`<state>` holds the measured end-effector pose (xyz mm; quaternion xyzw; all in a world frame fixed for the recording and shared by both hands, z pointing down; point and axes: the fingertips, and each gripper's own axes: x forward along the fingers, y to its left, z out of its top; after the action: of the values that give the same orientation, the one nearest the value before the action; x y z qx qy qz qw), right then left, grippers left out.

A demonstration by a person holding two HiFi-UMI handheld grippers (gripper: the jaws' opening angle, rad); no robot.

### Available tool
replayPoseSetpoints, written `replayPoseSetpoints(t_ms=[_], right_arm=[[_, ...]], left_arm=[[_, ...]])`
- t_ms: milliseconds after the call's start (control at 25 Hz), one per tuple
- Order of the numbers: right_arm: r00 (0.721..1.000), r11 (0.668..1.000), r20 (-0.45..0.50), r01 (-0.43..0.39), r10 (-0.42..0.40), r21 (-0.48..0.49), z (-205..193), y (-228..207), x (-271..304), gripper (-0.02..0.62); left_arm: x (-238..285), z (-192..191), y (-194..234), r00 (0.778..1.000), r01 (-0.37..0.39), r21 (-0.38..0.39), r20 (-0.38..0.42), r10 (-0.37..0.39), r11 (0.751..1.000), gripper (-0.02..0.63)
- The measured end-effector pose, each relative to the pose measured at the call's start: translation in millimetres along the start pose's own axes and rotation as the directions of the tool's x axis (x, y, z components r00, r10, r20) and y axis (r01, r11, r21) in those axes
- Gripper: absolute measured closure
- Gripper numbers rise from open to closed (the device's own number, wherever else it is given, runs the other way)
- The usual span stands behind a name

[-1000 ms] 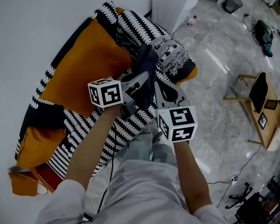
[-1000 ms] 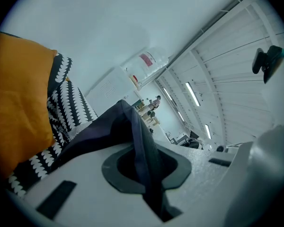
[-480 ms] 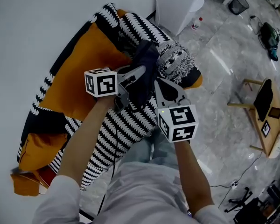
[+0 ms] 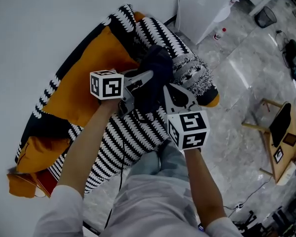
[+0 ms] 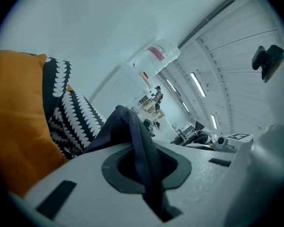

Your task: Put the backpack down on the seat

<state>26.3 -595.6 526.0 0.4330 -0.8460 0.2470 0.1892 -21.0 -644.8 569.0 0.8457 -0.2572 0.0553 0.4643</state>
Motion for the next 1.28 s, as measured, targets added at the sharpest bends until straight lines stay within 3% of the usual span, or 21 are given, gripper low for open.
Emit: replayPoseSetpoints(t_ms=[400,800,1120,1280], right_arm=[[0.997,0.997,-0.032,-0.072,0.071,-0.025,2.6,2.3,26.6,0.594],[0.993,0.995,-0.064,-0.097,0.094,-0.030,-3.5,-3.0,35.9,0.594],[0.990,0.993,-0.088,-0.112,0.108,-0.038,-10.8,4.2,37.7,0.594],[0.989,0.992,-0.095,-0.116,0.112,-0.040,-14.8,7.9,37.3,0.594]], left_arm=[[-17.1,25.9,47.5,0.993,-0.097,-0.019,0.072,0.098,0.995,0.578],[-33.4,36.5,83.9,0.978,-0.184,-0.039,0.091,0.187,0.982,0.577],[-59.2,36.1,112.6,0.924,-0.351,-0.061,0.138,0.356,0.934,0.521],[-80.7,37.2,124.9,0.879,-0.447,-0.032,0.167,0.446,0.894,0.450]])
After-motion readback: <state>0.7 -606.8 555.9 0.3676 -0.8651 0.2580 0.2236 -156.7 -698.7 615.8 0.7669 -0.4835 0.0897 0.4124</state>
